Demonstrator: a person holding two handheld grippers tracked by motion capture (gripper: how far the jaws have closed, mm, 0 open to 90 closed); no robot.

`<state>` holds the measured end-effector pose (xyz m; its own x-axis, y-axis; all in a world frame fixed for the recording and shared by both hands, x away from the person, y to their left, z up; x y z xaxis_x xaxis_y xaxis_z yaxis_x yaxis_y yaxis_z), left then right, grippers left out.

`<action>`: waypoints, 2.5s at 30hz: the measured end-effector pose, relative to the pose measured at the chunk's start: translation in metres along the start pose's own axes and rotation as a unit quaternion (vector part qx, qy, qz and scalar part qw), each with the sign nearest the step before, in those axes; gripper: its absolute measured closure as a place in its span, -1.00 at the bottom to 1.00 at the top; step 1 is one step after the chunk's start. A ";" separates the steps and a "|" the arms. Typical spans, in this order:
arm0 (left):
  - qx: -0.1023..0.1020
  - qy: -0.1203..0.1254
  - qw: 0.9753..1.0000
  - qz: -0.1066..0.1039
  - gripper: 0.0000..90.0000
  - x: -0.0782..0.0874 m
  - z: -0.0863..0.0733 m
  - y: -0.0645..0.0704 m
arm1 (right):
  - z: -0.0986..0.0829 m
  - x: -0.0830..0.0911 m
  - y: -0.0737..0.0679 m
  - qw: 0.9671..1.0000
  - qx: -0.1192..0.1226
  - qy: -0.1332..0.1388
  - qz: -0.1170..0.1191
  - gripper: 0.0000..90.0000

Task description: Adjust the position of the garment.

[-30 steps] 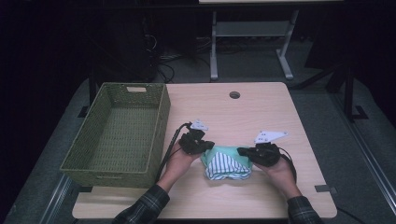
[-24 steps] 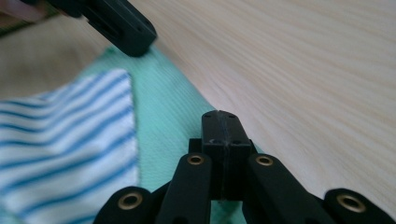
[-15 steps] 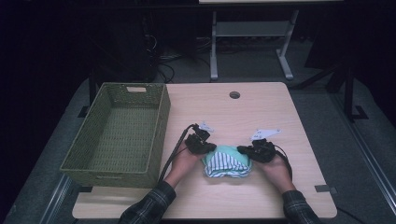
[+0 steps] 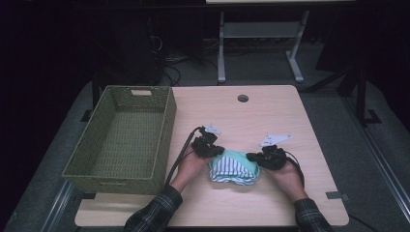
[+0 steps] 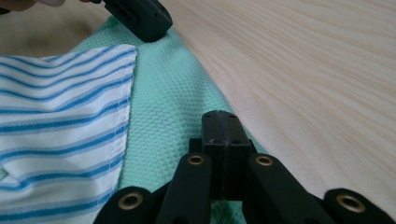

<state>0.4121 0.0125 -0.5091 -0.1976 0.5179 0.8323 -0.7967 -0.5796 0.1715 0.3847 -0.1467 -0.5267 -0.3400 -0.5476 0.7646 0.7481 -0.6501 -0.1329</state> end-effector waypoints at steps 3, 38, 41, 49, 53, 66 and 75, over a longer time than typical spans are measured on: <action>-0.005 0.011 1.000 -0.005 0.98 0.011 0.002 0.006 | 0.005 0.004 0.001 1.000 0.003 0.010 0.003 1.00; -0.079 -0.024 0.992 -0.095 0.98 0.006 -0.044 0.099 | 0.039 -0.037 0.004 0.998 0.013 -0.029 0.059 1.00; -0.080 -0.027 0.992 -0.093 0.98 0.005 -0.045 0.098 | 0.038 -0.036 0.004 0.998 0.016 -0.032 0.060 1.00; -0.075 -0.030 0.993 -0.084 0.98 0.005 -0.046 0.090 | 0.034 -0.031 0.003 0.997 0.020 -0.031 0.060 1.00; -0.072 -0.034 0.994 -0.076 0.98 0.006 -0.047 0.085 | 0.029 -0.027 0.003 0.998 0.019 -0.031 0.060 1.00; -0.064 -0.038 0.996 -0.051 0.98 0.010 -0.050 0.066 | 0.017 -0.016 0.002 0.998 0.018 -0.016 0.060 1.00; -0.058 -0.039 0.997 -0.032 0.97 0.013 -0.050 0.053 | 0.004 -0.004 0.001 0.998 0.013 -0.013 0.057 1.00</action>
<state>0.3390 0.0203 -0.5161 -0.1030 0.4991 0.8604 -0.8677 -0.4679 0.1675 0.3891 -0.1429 -0.5278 -0.2372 -0.6037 0.7611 0.7961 -0.5698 -0.2038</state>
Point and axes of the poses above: each handheld gripper's, and its own axes: x roughly backward along the jaws, z roughly out of its top, y roughly to its right, the point moved 8 cm from there along -x, roughly forward along the jaws, and after that the axes turned 10 degrees about -y, right-handed, at the moved point
